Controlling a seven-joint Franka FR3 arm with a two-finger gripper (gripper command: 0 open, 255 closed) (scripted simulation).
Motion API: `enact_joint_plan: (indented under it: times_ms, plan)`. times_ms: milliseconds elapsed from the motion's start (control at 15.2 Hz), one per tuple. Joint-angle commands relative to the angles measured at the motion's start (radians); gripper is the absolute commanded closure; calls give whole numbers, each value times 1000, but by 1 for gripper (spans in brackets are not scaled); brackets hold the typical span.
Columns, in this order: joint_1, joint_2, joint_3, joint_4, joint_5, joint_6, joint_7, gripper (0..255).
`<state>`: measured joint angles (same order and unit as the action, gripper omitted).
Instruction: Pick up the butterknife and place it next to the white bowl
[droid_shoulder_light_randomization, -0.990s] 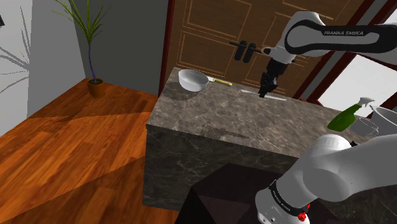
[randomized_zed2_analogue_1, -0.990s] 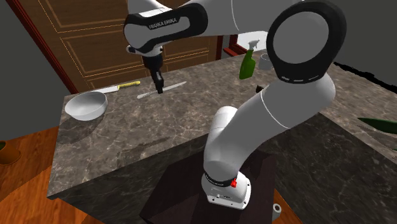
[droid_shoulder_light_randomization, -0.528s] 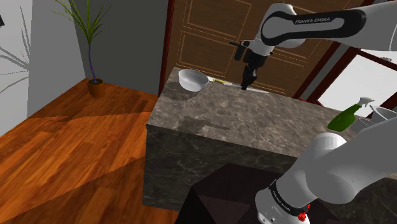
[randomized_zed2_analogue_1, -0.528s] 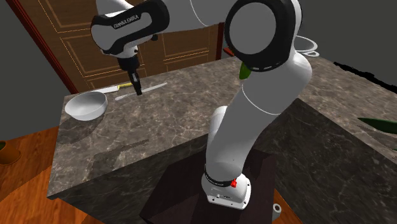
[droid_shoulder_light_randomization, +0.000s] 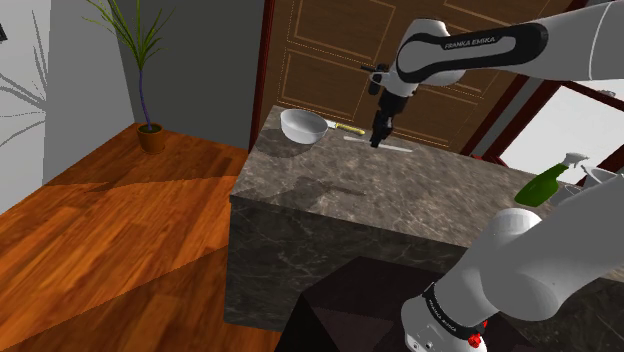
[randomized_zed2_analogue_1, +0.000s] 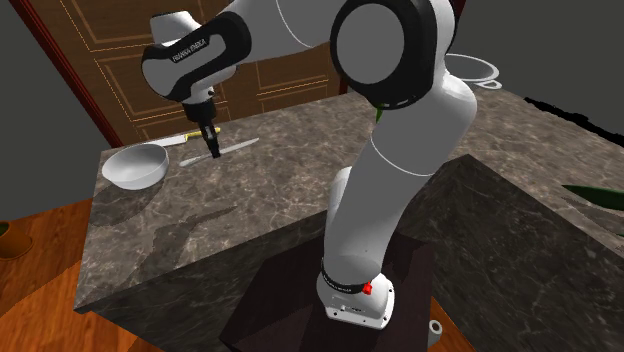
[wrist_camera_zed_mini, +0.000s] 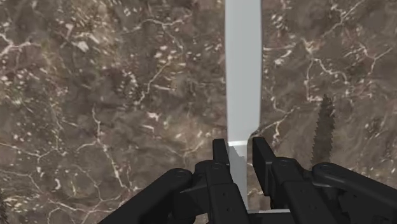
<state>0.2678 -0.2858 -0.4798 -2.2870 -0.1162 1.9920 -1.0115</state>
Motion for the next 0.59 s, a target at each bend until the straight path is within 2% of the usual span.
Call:
enact_joint_plan:
  times_ms: [0,528]
  plan:
    - [0,8,-4,-22,1,30,-3,255]
    - [2,58,-22,-90,16,145,-19,255]
